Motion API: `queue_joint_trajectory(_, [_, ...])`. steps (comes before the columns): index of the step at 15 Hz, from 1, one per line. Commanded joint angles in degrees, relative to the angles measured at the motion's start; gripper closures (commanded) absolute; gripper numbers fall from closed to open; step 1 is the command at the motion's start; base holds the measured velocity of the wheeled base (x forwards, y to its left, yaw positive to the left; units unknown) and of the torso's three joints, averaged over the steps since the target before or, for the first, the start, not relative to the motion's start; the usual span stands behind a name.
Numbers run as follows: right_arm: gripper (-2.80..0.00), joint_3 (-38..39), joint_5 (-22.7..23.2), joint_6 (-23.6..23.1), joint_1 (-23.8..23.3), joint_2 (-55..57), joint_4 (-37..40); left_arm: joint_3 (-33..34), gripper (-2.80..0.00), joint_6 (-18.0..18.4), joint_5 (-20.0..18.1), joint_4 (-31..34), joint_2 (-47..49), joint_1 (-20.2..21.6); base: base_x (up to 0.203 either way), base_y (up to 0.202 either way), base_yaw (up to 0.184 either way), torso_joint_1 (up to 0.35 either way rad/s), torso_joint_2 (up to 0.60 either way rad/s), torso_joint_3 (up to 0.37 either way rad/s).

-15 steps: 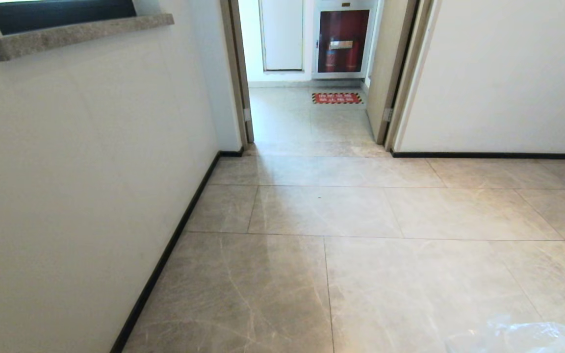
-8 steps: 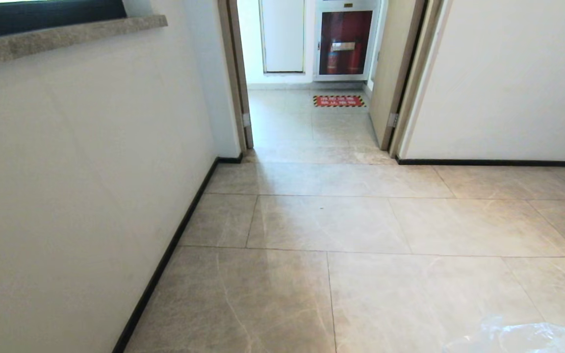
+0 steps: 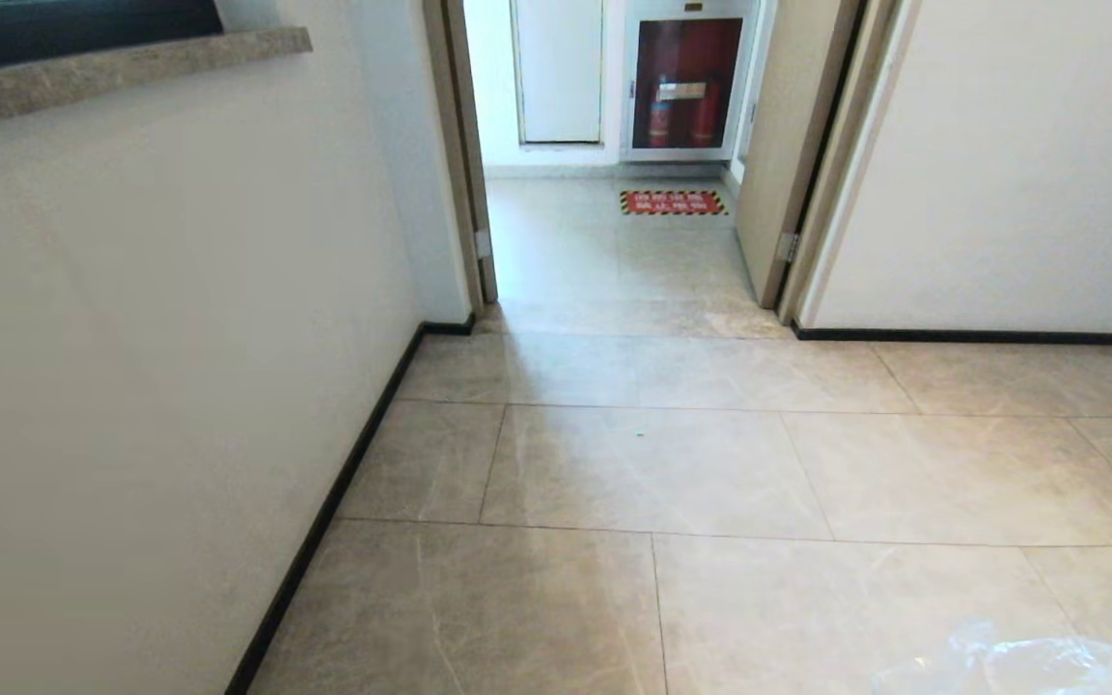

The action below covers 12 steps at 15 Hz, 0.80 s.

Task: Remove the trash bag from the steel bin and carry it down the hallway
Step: Put the trash bag at the door

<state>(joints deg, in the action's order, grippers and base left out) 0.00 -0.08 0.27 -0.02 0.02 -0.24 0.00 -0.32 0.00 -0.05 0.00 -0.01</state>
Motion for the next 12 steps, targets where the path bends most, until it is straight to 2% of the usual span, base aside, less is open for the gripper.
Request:
queue_joint_trajectory(1, [0.0, 0.0, 0.0, 0.0, 0.0, 0.1, 0.0, 0.0, 0.0, 0.0, 0.0, 0.0, -0.1, 0.0, 0.189, 0.0, 0.003, 0.0, 0.0, 0.0])
queue_joint_trajectory(9, [0.0, 0.0, 0.0, 0.0, 0.0, 0.1, 0.0, 0.0, 0.0, 0.0, 0.0, 0.0, -0.1, 0.0, 0.191, 0.0, 0.002, 0.002, 0.0, 0.004])
queue_joint_trajectory(12, [0.0, 0.0, 0.0, 0.0, 0.0, 0.0, 0.0, 0.0, 0.0, 0.0, 0.0, 0.0, 0.0, 0.0, 0.041, 0.0, 0.0, 0.001, 0.0, 0.0])
